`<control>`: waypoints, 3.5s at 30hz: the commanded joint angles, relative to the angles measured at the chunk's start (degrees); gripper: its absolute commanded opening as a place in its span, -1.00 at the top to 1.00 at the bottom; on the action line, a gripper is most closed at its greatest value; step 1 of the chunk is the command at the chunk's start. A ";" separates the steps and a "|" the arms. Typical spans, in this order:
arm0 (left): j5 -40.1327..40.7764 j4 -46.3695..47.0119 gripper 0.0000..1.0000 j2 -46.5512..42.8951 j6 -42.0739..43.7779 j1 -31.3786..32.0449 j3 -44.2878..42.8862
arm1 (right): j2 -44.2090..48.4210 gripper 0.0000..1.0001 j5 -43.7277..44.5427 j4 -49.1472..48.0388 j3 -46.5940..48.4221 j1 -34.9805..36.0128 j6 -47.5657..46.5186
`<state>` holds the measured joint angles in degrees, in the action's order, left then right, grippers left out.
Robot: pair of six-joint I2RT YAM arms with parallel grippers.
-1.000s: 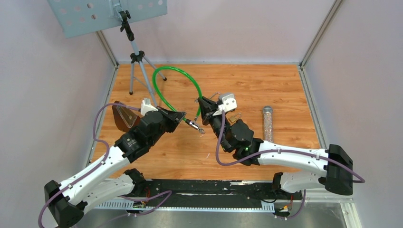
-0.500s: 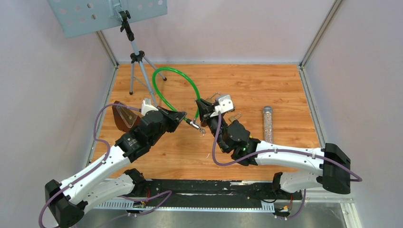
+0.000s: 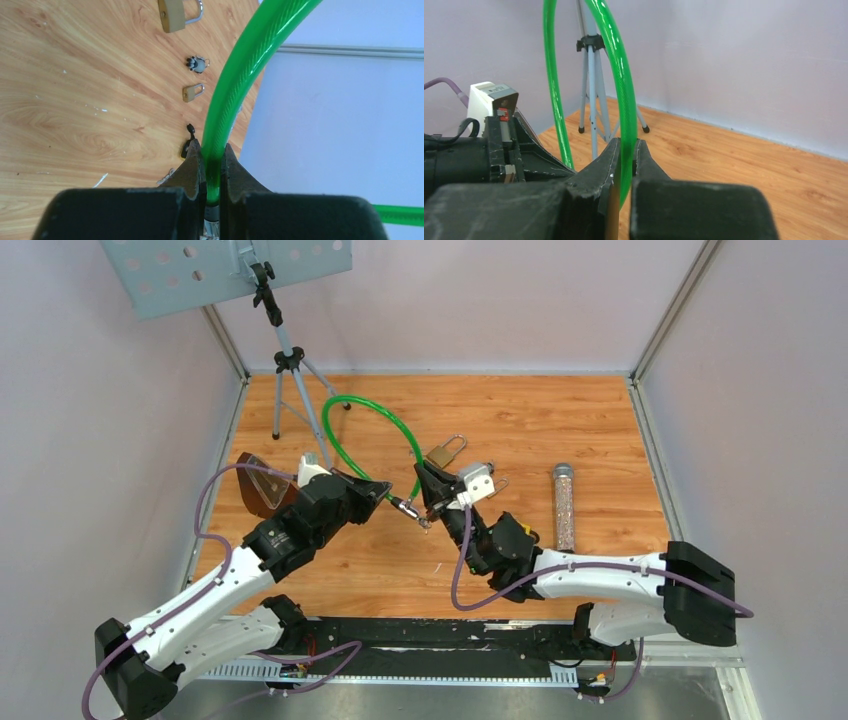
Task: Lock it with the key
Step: Lock the lock.
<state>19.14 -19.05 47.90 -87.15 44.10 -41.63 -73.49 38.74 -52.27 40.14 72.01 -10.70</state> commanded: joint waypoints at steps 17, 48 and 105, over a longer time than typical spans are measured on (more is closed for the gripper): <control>-9.07 8.04 1.00 1.65 -10.53 -3.45 0.93 | -4.50 1.00 -11.54 -13.97 -4.06 4.24 -13.46; -12.99 17.35 1.00 -3.25 -6.06 -4.90 2.38 | -0.43 1.00 -4.55 8.07 -2.53 2.51 2.17; -14.93 20.90 1.00 -5.49 0.67 -4.97 1.28 | 18.90 0.10 -43.90 52.80 5.39 -14.44 53.60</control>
<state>4.51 -3.38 43.57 -86.87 39.03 -36.93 -56.14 -5.08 2.98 43.27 57.91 42.26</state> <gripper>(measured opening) 0.067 0.475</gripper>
